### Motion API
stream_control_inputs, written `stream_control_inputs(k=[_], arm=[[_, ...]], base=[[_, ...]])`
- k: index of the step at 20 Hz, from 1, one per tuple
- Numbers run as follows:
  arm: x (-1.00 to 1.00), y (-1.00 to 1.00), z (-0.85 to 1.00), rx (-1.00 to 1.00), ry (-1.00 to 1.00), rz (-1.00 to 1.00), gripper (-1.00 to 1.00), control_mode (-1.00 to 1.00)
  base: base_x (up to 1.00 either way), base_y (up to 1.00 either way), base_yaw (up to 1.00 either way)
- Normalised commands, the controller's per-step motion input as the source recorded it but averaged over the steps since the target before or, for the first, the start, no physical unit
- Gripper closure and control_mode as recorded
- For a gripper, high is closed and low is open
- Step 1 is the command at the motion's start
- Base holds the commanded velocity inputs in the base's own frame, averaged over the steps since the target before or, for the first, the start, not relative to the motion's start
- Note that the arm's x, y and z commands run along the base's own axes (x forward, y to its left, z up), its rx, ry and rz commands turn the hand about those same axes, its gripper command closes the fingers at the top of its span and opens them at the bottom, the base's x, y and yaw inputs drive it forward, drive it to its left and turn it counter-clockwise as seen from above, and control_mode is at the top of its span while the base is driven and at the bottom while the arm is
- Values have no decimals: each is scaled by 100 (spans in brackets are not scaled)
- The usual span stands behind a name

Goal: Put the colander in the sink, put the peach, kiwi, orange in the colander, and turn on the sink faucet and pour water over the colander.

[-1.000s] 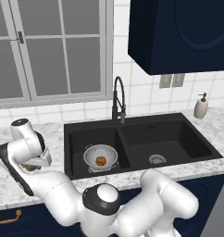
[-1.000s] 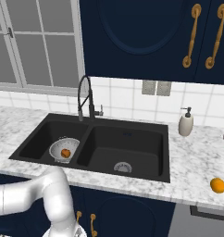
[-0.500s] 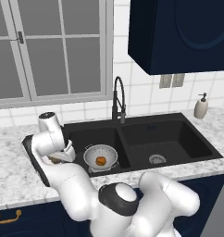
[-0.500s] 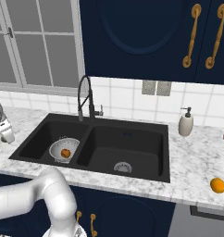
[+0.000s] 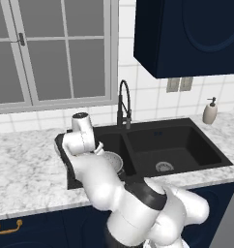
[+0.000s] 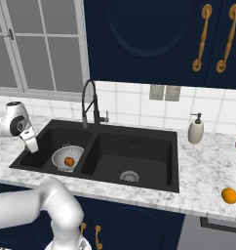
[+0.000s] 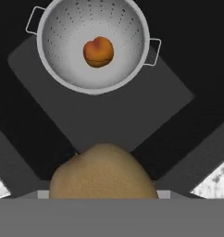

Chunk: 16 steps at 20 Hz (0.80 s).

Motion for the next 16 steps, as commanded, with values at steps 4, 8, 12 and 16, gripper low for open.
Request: stream_control_inputs(k=[4, 8, 12, 16], arm=[[32, -97, 0, -9, 14, -1, 100, -100], [45, -68, -5, -15, 13, 9, 100, -100], [51, -14, -22, -11, 3, 23, 100, -100], [32, -2, -34, -15, 9, 23, 100, -100]], base=[[0, 0, 0], [0, 0, 0], [0, 0, 0], [0, 0, 0]])
